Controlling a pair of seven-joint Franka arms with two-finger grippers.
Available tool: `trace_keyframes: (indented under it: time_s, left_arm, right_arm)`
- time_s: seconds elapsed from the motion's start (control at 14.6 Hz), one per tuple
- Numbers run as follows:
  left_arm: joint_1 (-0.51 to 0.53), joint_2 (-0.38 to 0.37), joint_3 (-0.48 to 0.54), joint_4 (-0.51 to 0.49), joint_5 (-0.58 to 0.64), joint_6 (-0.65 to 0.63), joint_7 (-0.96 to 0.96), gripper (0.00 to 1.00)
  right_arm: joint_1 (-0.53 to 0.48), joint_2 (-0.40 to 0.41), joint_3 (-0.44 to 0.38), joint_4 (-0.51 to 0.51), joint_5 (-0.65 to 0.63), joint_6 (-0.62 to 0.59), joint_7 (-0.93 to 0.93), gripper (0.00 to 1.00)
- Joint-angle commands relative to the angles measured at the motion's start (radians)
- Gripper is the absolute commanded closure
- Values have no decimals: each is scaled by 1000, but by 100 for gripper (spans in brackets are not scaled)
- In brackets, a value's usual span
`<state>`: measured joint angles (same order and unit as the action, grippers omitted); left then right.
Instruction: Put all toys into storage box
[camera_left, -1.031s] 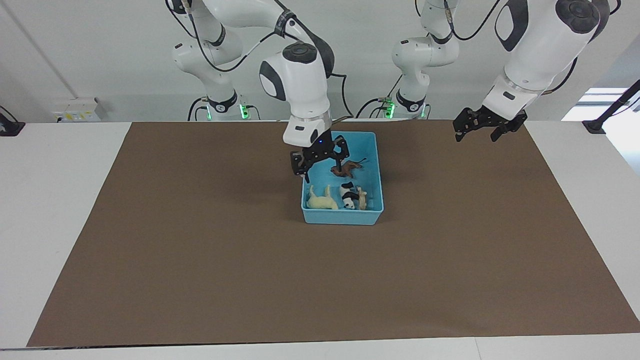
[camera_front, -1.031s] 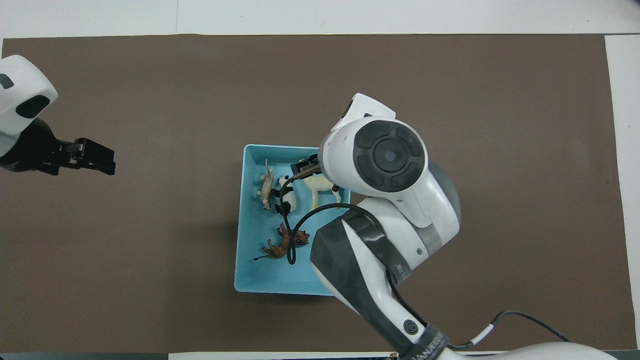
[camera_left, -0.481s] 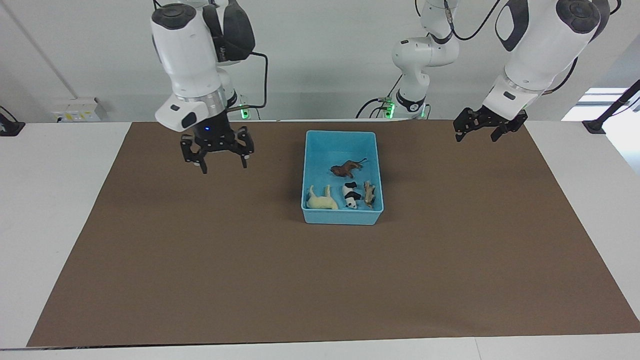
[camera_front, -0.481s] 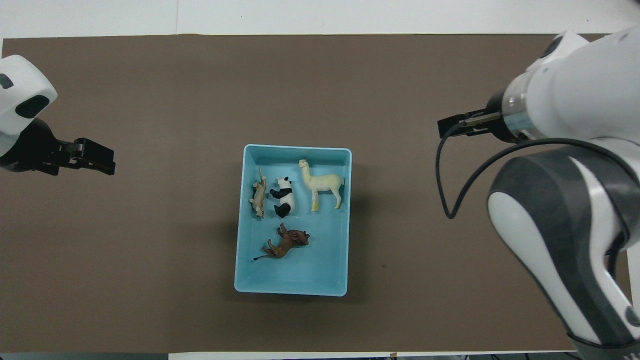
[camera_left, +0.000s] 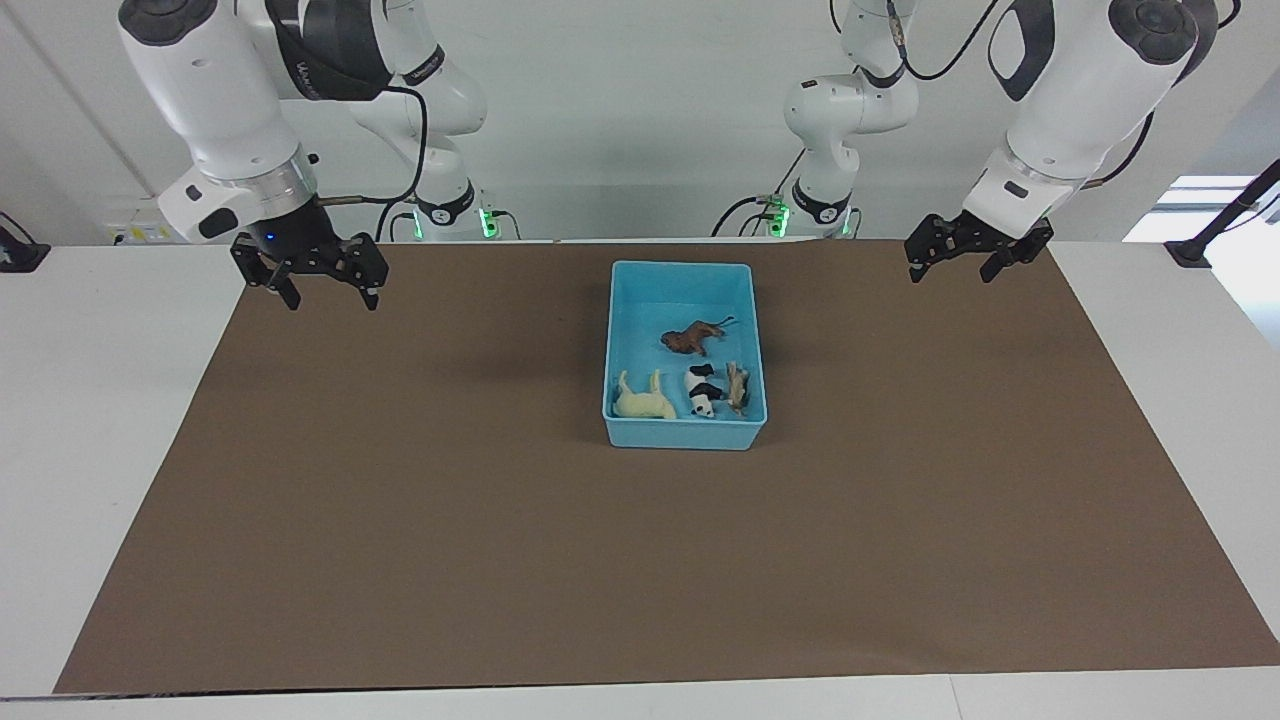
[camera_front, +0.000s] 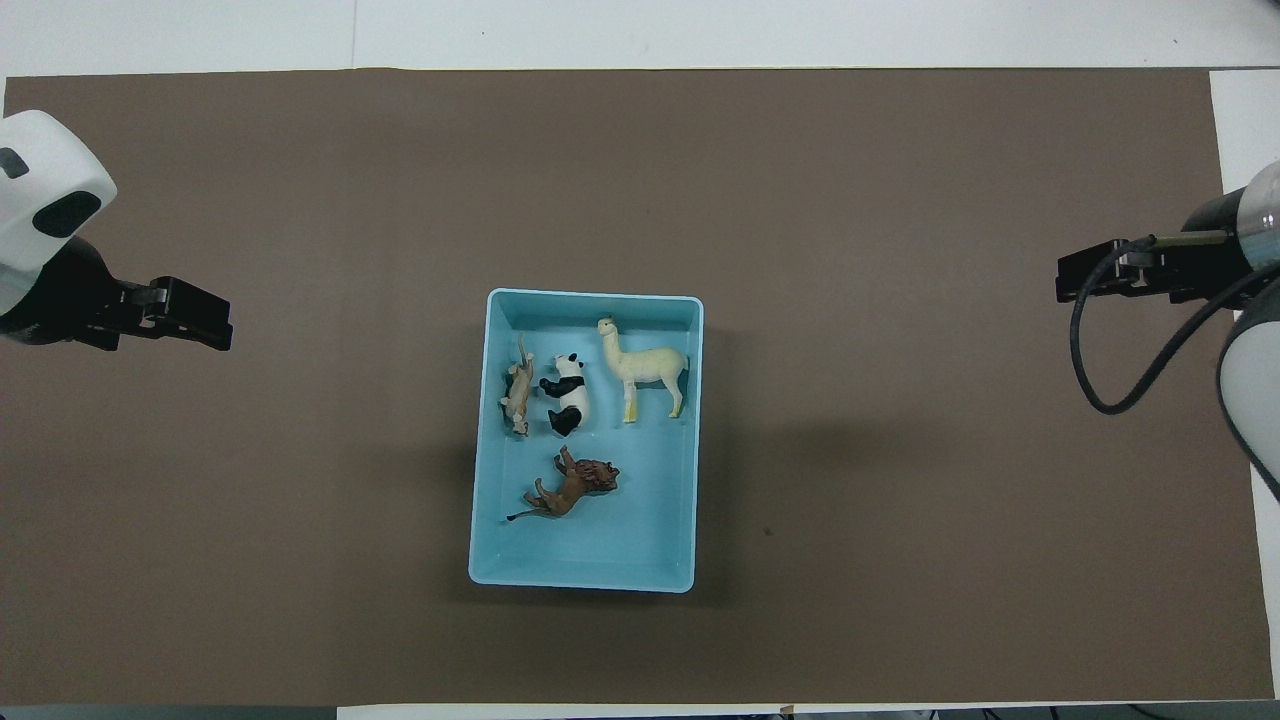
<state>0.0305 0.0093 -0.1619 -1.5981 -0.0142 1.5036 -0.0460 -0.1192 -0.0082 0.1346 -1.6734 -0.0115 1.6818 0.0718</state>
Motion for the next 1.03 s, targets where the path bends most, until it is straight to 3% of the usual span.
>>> trace_keyframes:
  time_s: [0.0, 0.48, 0.96]
  left_arm:
    - [6, -26, 1, -14, 14, -5, 3, 0]
    - [9, -29, 1, -22, 14, -3, 2, 0]
    - [9, -29, 2, -22, 14, -3, 2, 0]
  right_arm:
    - [-37, -6, 11, -5, 21, -16, -12, 0]
    - [-34, 4, 11, 31, 25, -109, -26, 0]
    - [-33, 2, 11, 29, 27, -100, -17, 0]
